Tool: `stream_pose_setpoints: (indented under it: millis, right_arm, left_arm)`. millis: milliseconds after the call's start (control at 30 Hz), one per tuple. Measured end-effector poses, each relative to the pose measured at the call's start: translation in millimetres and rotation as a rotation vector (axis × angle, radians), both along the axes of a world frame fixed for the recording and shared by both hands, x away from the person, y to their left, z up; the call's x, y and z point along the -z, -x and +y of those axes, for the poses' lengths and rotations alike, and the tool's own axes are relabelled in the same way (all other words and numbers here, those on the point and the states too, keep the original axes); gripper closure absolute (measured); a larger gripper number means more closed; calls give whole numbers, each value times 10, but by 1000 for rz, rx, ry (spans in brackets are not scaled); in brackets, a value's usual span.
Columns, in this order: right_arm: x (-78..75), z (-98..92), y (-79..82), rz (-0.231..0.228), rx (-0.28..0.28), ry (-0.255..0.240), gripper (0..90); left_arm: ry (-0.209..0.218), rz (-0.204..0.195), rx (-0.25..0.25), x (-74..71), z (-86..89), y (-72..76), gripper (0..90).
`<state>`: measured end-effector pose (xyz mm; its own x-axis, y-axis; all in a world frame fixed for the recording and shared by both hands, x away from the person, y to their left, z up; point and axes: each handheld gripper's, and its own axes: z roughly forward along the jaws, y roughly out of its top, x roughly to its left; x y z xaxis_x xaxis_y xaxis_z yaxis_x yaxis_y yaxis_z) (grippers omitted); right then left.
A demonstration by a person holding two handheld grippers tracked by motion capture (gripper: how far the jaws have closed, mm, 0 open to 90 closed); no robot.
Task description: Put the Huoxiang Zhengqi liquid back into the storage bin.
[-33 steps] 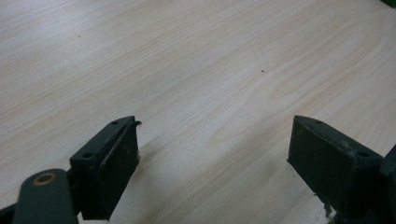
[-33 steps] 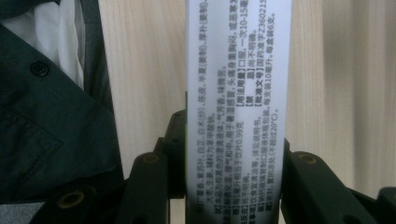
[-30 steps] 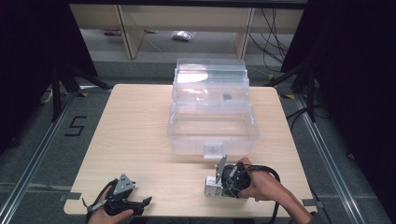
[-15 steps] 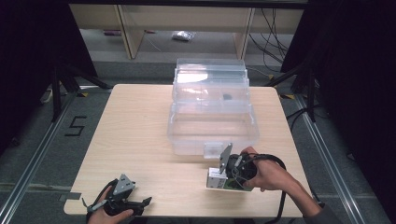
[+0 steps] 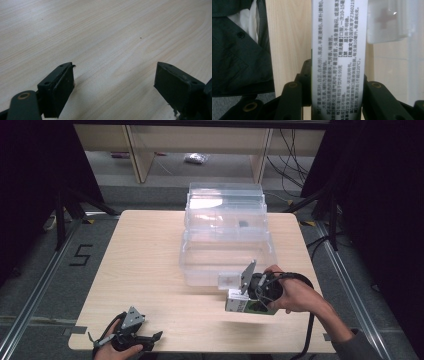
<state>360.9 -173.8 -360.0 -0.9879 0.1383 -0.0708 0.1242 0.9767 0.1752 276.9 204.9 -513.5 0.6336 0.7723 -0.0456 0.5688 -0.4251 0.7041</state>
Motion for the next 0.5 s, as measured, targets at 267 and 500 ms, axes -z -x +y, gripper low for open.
stream_pose_setpoints:
  millis: [267,500]
  right_arm:
    - [-202,-56,-75,2,-2,-16,645]
    - [-362,-39,-179,-8,-51,-10,645]
  left_arm:
    - [-11,4,0,-2,-5,-2,156]
    - [-5,10,4,2,-6,3,156]
